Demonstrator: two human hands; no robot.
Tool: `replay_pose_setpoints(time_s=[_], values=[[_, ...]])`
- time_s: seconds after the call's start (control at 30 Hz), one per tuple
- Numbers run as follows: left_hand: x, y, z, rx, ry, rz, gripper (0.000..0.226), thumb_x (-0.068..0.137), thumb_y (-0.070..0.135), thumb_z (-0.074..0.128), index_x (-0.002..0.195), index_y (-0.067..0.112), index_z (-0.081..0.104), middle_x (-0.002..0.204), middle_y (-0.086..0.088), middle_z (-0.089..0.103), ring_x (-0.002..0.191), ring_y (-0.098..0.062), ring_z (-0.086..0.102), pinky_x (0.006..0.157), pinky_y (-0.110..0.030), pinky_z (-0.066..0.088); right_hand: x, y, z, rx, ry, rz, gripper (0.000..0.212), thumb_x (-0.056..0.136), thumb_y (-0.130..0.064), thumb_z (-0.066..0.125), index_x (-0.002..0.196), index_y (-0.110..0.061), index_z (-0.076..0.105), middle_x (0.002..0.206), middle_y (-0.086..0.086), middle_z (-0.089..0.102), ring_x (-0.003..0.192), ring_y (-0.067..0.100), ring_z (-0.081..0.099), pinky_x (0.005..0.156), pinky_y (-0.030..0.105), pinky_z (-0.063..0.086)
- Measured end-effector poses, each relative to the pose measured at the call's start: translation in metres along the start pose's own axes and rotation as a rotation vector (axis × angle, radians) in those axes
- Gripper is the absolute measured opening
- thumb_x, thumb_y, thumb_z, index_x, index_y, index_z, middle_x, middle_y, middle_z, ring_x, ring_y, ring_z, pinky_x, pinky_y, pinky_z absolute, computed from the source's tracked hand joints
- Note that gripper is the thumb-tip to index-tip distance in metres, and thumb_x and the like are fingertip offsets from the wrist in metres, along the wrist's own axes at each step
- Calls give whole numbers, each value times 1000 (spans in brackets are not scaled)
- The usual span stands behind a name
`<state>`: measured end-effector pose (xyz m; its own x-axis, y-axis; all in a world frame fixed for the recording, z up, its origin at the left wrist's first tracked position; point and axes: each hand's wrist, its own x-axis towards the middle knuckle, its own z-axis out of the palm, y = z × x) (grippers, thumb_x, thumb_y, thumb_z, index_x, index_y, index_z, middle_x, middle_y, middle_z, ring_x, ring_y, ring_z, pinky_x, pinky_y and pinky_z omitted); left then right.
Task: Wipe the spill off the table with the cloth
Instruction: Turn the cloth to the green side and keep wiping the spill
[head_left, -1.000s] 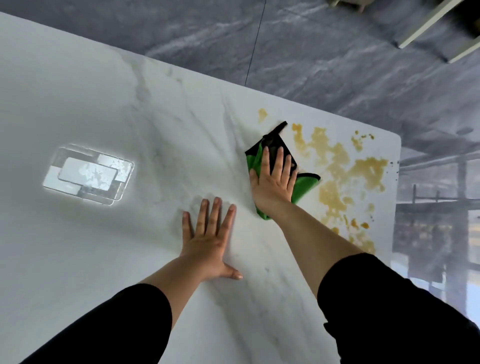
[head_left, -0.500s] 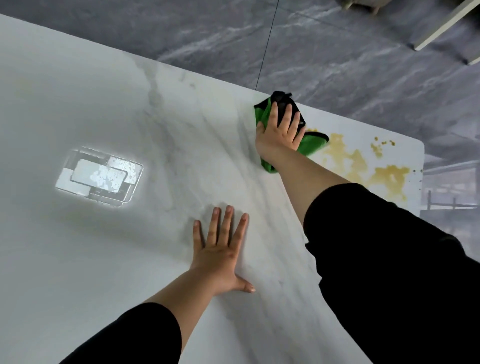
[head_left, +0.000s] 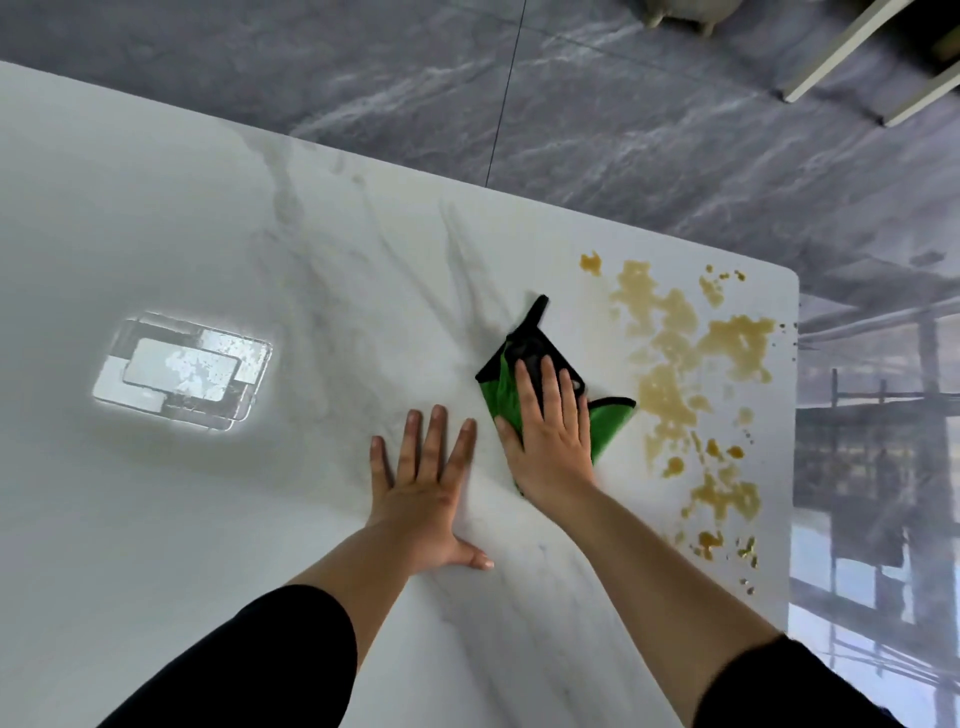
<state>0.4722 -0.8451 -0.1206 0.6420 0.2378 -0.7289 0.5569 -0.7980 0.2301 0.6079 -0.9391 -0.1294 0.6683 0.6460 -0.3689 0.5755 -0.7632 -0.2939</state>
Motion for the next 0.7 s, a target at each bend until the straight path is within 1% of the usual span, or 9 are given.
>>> replay_pose_setpoints(time_s=[0.1, 0.2, 0.27, 0.3, 0.37, 0.43, 0.53, 0.63, 0.7], values=[[0, -1, 0, 1, 4, 5, 151, 52, 86, 66, 130, 32, -52, 133, -3, -63, 120, -28, -60, 97, -59, -34, -3, 7, -16, 145, 102, 107, 80, 94, -53, 46, 152, -33, -5, 161, 3, 3, 146, 23, 11, 116, 39, 15], [0, -1, 0, 2, 1, 8, 152, 51, 86, 66, 129, 32, -52, 132, -3, -63, 120, -28, -60, 96, -59, -34, 11, 10, -31, 88, 115, 287, 80, 88, -56, 55, 151, -24, 16, 147, 7, 34, 136, 28, 30, 112, 41, 21], [0, -1, 0, 5, 2, 5, 152, 51, 87, 66, 129, 32, -53, 131, -3, -64, 119, -27, -60, 95, -58, -35, 21, 6, -35, 85, 58, 298, 66, 86, -52, 59, 140, -21, 38, 129, 5, 51, 124, 28, 44, 104, 40, 30], [0, -1, 0, 6, 5, 5, 153, 50, 87, 66, 129, 32, -53, 131, -3, -64, 118, -27, -61, 94, -58, -35, 24, 4, -36, 136, 31, 290, 56, 86, -47, 61, 132, -20, 45, 118, 3, 57, 114, 27, 52, 96, 38, 38], [-1, -1, 0, 4, 6, 8, 153, 49, 87, 66, 129, 33, -53, 131, -3, -64, 118, -26, -61, 93, -57, -37, 26, -1, -39, 280, -40, 287, 35, 86, -36, 62, 116, -20, 54, 94, -3, 61, 91, 24, 61, 72, 34, 47], [-1, -1, 1, -1, 6, 10, 154, 48, 87, 67, 128, 34, -53, 131, -2, -64, 118, -26, -61, 91, -55, -39, 25, -3, -47, 350, -92, 273, 21, 85, -27, 62, 105, -20, 59, 81, -4, 59, 77, 22, 62, 62, 32, 49], [-1, -2, 1, 0, 8, 5, 154, 47, 87, 67, 128, 34, -53, 130, -1, -64, 118, -25, -61, 89, -54, -40, 29, -3, -66, 370, -52, 182, 17, 84, -19, 62, 100, -20, 60, 94, 3, 53, 77, 21, 56, 59, 29, 42], [0, -3, 2, -7, 12, 6, 155, 46, 87, 67, 129, 34, -52, 130, -1, -65, 118, -24, -61, 88, -53, -42, 31, -9, -87, 221, 166, 64, 24, 87, -16, 58, 110, -21, 57, 106, 2, 45, 82, 25, 55, 64, 30, 39], [0, -2, 2, -4, 13, 6, 155, 46, 88, 67, 129, 33, -52, 130, -1, -64, 119, -25, -61, 88, -53, -42, 28, -16, -95, 60, 301, 46, 32, 88, -18, 57, 120, -22, 55, 116, 3, 45, 95, 25, 54, 64, 31, 38]])
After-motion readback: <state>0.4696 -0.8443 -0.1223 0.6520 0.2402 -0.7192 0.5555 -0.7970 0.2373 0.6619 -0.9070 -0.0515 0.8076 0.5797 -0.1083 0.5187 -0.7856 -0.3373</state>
